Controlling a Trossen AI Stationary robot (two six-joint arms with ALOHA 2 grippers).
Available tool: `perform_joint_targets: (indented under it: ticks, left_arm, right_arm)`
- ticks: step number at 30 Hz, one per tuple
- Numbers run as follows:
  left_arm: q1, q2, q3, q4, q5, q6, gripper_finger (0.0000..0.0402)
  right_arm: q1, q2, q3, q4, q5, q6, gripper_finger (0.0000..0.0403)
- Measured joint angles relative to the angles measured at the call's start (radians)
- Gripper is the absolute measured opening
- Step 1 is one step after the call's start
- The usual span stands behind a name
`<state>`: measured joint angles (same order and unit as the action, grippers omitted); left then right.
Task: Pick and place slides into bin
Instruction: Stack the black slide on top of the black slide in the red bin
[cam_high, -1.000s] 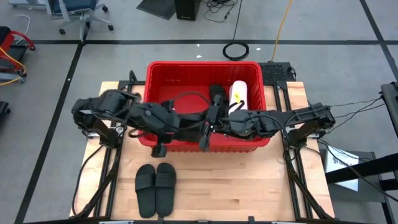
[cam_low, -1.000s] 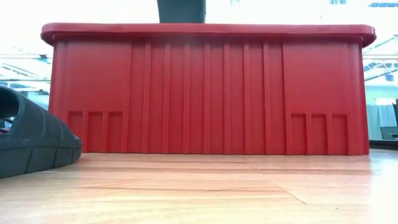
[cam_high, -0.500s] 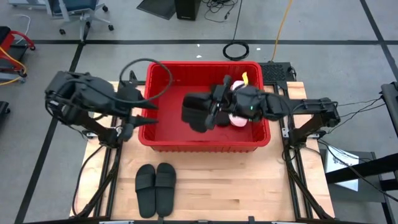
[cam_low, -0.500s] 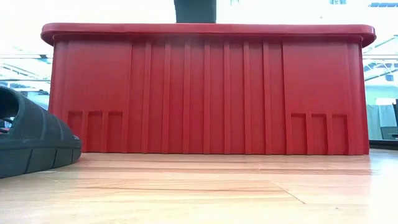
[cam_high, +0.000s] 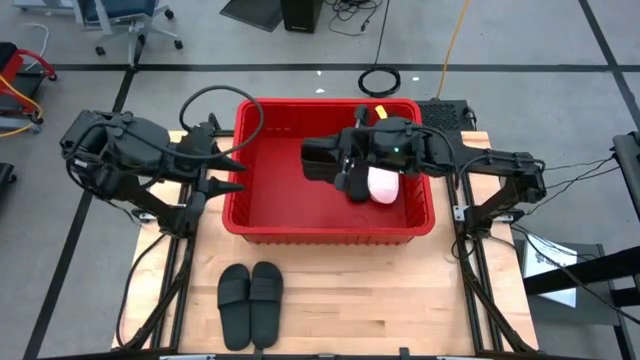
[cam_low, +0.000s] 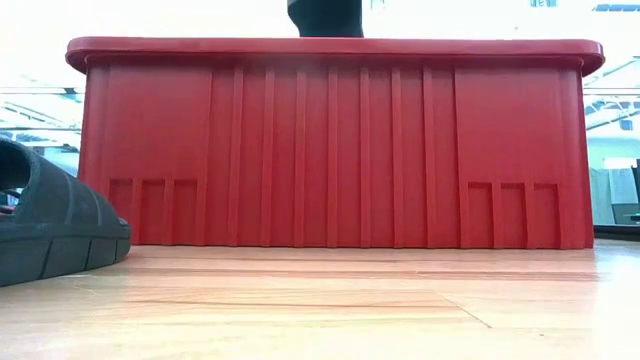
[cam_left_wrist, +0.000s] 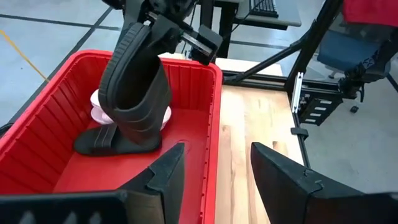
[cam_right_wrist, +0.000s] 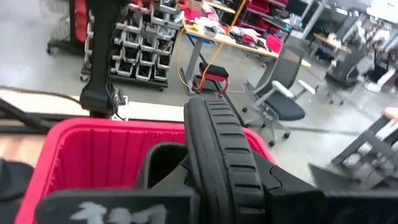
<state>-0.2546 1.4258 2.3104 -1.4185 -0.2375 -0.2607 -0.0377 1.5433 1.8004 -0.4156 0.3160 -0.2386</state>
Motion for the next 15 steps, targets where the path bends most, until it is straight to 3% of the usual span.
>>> perform_joint_targets:
  ticks: [15]
  left_arm:
    - [0.0,0.001,-0.01,-0.025,-0.059,0.022,0.0175]
  right_arm:
    - [-0.056,-0.001,0.002,-0.097,-0.062,-0.187,0.0036]
